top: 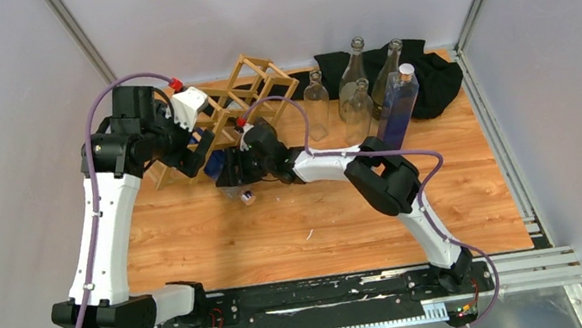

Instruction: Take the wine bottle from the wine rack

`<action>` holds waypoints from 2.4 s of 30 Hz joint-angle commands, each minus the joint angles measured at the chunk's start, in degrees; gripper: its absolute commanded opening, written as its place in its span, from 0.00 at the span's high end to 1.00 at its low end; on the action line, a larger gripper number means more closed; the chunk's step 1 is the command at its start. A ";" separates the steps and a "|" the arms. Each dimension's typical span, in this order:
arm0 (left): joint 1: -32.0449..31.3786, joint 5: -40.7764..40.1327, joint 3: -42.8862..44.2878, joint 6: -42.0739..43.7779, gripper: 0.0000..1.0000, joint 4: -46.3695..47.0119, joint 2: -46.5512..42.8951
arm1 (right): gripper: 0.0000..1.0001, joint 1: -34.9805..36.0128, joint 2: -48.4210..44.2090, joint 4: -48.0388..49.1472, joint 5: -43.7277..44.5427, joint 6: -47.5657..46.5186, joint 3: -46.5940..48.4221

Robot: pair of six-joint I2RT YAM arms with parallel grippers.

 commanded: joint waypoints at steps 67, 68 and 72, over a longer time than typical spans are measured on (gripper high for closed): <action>-19.04 15.24 -39.06 50.45 0.00 11.95 -22.86 | 1.00 1.23 -50.79 -27.06 -23.58 -0.92 -22.53; -19.82 13.86 -40.13 49.15 0.00 14.37 -23.12 | 1.00 1.31 -50.61 -27.12 -23.92 -1.09 -22.35; -21.08 11.82 -42.30 47.74 0.00 19.73 -23.21 | 1.00 1.27 -49.41 -27.88 -25.56 -1.46 -21.45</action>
